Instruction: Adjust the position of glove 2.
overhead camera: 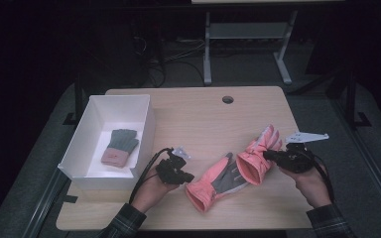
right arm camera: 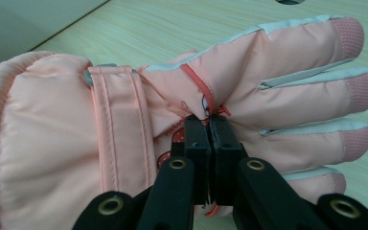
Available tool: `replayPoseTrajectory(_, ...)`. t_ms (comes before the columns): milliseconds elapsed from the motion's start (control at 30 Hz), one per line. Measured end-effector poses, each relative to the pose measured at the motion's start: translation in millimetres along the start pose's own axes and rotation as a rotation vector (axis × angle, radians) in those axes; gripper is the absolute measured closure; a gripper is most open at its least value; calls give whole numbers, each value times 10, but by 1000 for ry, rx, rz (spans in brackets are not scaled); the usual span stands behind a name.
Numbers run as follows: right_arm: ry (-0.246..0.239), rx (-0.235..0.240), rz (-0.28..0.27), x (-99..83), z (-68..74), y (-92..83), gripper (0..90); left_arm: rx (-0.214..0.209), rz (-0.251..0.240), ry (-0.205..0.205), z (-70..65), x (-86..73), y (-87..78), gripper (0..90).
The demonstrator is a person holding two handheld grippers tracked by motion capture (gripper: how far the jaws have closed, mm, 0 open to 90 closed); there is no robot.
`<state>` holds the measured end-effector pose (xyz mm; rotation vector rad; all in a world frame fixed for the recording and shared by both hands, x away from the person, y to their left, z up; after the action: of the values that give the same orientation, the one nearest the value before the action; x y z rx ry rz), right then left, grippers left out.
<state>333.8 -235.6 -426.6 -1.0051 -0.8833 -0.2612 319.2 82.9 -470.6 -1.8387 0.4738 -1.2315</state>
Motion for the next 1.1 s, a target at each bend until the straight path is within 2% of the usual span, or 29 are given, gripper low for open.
replayPoseTrajectory(33, 0, 0, 0, 0, 0, 0, 881, 0, 0, 0, 0, 0, 0, 897)
replayPoseTrajectory(67, -5, 11, 3, 2, 19, -1, 881, -27, -12, 1, -73, 1, 12, 897)
replayPoseTrajectory(133, -15, 19, 6, 1, 40, 2, 881, -38, -15, 2, -113, 3, 25, 897)
replayPoseTrajectory(200, -21, 25, 12, -1, 57, 10, 881, -63, -14, 25, -212, 8, 65, 897)
replayPoseTrajectory(233, -21, 28, 14, -2, 67, 13, 881, -61, -9, 36, -230, 8, 70, 896)
replayPoseTrajectory(333, -35, 43, 15, 2, 108, 15, 881, -29, -26, 14, -167, 2, 58, 880)
replayPoseTrajectory(400, -45, 52, 15, 6, 129, 13, 881, -21, -17, 14, -134, -10, 39, 866)
replayPoseTrajectory(433, -55, 71, 14, 12, 197, 9, 881, 5, -29, 1, -54, -34, -1, 846)
replayPoseTrajectory(467, -65, 81, 12, 15, 235, 10, 881, 5, -29, 1, -54, -34, -1, 815)
replayPoseTrajectory(500, -70, 92, 15, 15, 280, 12, 881, 42, -26, 6, 14, -56, -16, 768)
replayPoseTrajectory(533, -73, 99, 21, 11, 328, 12, 881, 42, -26, 6, 14, -56, -16, 732)
replayPoseTrajectory(567, -78, 102, 25, 7, 378, 16, 881, 67, -36, -5, 62, -76, -1, 703)
replayPoseTrajectory(633, -91, 109, 31, 2, 483, 30, 881, 81, -51, -39, 89, -85, 25, 618)
replayPoseTrajectory(700, -113, 116, 33, 2, 572, 58, 881, 87, -39, -37, 114, -98, 30, 579)
replayPoseTrajectory(733, -113, 116, 33, 2, 572, 58, 881, 87, -39, -37, 114, -98, 30, 558)
replayPoseTrajectory(767, -116, 130, 45, -1, 692, 96, 881, 89, -40, -37, 118, -98, 29, 556)
replayPoseTrajectory(800, -116, 130, 45, -1, 692, 96, 881, 89, -40, -37, 118, -98, 29, 547)
replayPoseTrajectory(833, -118, 134, 53, -5, 784, 137, 880, 94, -40, -29, 125, -94, 16, 540)
replayPoseTrajectory(867, -118, 134, 53, -5, 784, 137, 880, 94, -40, -29, 125, -94, 16, 535)
replayPoseTrajectory(900, -118, 142, 60, -14, 864, 178, 880, 96, -41, -26, 132, -93, 8, 532)
replayPoseTrajectory(1100, -135, 148, 81, -50, 1029, 272, 880, 100, -49, -33, 136, -93, -4, 519)
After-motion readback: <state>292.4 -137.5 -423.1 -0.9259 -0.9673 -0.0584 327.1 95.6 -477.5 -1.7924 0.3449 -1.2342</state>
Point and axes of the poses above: each handheld gripper's, and its own axes: y roughly forward along the jaws, x roughly out of its top, z roughly to its left, the point moved 5 cm from there along y, roughly forward along the jaws, and after that the axes turned 6 degrees about y, right-handed, at the moved point
